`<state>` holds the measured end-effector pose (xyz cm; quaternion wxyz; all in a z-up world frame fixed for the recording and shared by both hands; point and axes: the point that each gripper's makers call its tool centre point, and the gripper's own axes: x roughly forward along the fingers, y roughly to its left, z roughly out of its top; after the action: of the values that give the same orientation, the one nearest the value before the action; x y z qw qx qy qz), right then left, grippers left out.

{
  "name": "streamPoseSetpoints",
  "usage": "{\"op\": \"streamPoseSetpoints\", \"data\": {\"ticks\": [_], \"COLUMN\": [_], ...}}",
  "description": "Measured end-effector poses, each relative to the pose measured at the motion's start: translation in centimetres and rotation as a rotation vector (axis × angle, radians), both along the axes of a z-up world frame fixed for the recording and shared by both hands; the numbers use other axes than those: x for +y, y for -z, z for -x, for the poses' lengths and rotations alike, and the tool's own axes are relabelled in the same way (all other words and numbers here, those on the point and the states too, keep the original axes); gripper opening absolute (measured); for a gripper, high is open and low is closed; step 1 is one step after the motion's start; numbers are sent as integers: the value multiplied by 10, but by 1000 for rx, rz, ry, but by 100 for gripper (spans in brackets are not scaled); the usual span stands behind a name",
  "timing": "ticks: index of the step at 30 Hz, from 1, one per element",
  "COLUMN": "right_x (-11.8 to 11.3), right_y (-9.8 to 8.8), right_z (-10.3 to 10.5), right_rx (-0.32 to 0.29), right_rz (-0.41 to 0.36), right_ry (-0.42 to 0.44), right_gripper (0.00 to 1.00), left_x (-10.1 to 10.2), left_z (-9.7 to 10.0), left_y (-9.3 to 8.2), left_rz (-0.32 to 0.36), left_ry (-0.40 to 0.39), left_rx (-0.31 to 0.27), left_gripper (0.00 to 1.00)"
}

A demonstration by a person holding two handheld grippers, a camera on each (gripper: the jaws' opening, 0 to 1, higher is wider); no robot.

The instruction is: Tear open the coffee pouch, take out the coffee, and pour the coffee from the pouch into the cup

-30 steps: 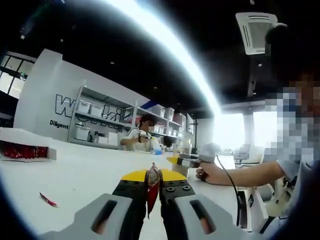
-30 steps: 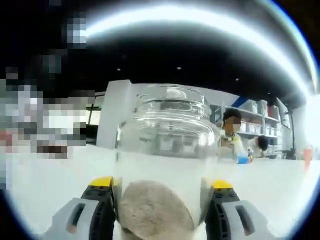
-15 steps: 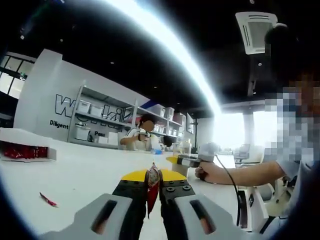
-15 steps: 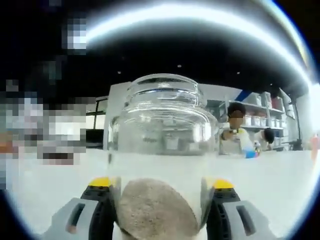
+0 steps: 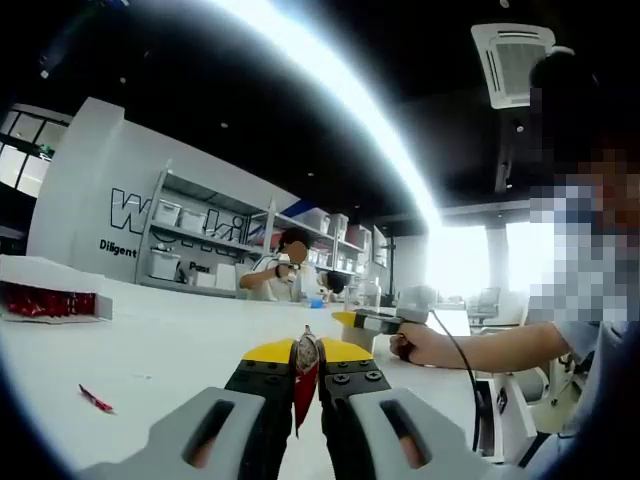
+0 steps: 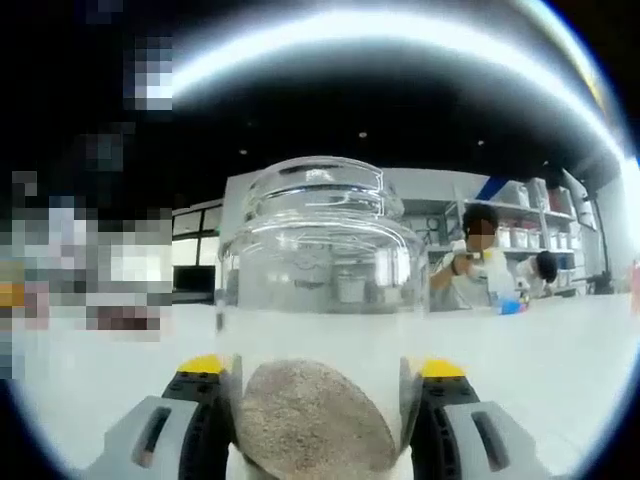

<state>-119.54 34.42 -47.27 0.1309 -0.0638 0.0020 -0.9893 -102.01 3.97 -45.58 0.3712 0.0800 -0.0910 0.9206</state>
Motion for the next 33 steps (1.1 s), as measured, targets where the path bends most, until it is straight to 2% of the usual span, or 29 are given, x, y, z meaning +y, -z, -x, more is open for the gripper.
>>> {"op": "streamPoseSetpoints", "data": {"ticks": [27,33], "right_x": [-18,-24], "right_y": [-2,-1], "right_z": [-3,0], "right_rx": [-1,0], "right_rz": [38,36], "right_ry": [-95,-147], "right_gripper": [65,66], "left_x": [1,1], "left_z": [-1,-1], "left_y": [0,1], "left_rz": [-1,2], "left_ry": [0,1], "left_rx": [-1,-2], "left_gripper": [11,11]}}
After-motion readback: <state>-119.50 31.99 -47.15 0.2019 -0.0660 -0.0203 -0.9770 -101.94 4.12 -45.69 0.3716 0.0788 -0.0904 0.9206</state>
